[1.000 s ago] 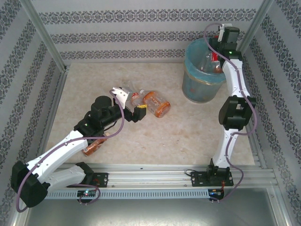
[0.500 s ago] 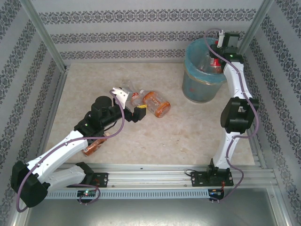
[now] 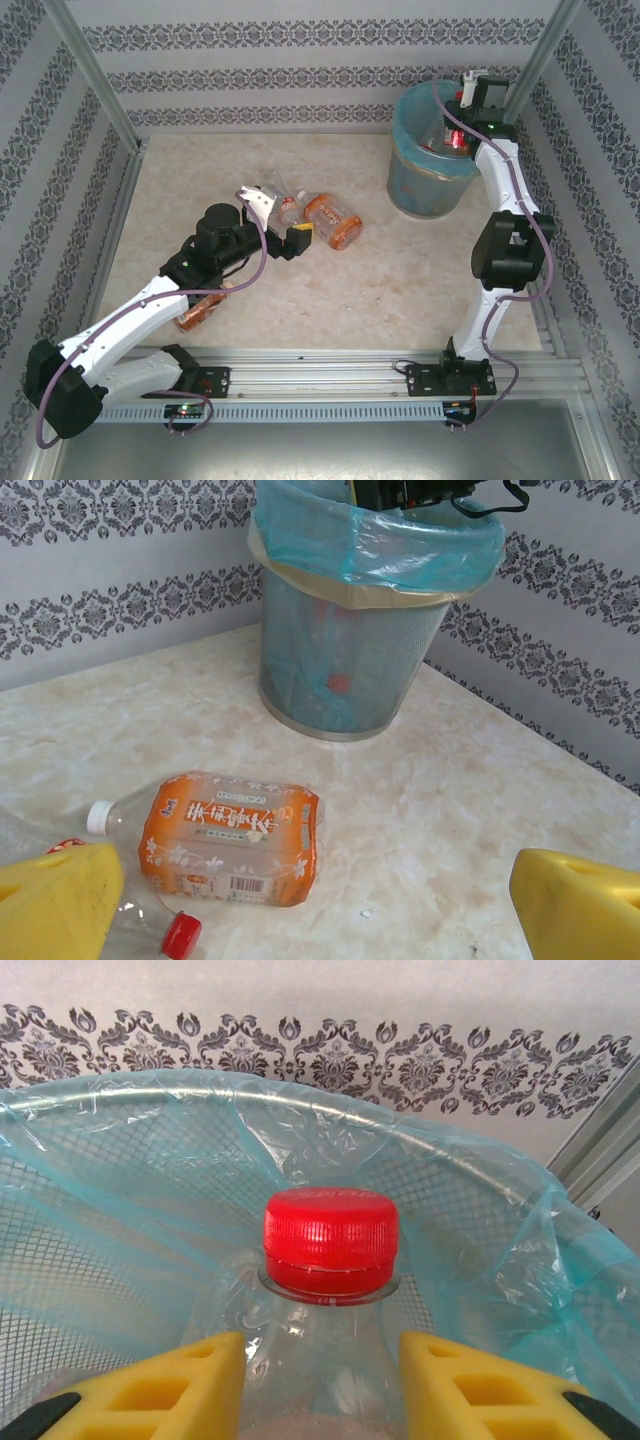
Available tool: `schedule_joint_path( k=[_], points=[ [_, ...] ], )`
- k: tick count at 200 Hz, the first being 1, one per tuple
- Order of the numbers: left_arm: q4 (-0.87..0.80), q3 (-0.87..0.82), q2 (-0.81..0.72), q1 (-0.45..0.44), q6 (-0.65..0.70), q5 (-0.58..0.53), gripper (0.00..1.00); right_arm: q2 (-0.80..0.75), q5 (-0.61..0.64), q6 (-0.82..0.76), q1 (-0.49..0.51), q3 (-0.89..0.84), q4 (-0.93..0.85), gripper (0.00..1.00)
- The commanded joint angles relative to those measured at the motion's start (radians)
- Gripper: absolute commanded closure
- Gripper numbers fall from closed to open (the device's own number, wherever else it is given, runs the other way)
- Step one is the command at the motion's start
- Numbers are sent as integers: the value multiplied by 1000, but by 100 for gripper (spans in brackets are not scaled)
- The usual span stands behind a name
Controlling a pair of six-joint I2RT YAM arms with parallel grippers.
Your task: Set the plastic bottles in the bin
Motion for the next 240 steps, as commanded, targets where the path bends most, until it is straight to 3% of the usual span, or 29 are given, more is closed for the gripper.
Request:
schedule_joint_path(
  k=[1,56,99,126,158,168,197,240],
  points=[
    [14,-9,-13,3,-8,-11,0,-31,-19,1,-6,-71,-59,57],
    [4,-4,-10,4,-3,-30,0,-50,-29,16,-18,-102,-51,53],
    [-56,42,16,6,-1,-53,0,-8,-32,34,-18,88,-101,33],
    [-169,96,24,8,-49,-146,0,-14,-33,70,-12,177,-123,18],
    [-496,229,18,8,-139,-328,0,-87,17,98,22,172,-121,10],
    [-644,297,28,9,-163,-380,0,-120,46,101,39,151,-112,2],
    [-1029,487,74,12,-185,-458,0,-218,122,113,88,85,-101,2],
    [-1427,741,208,18,91,-393,1,-390,137,112,206,-72,-66,2]
  ],
)
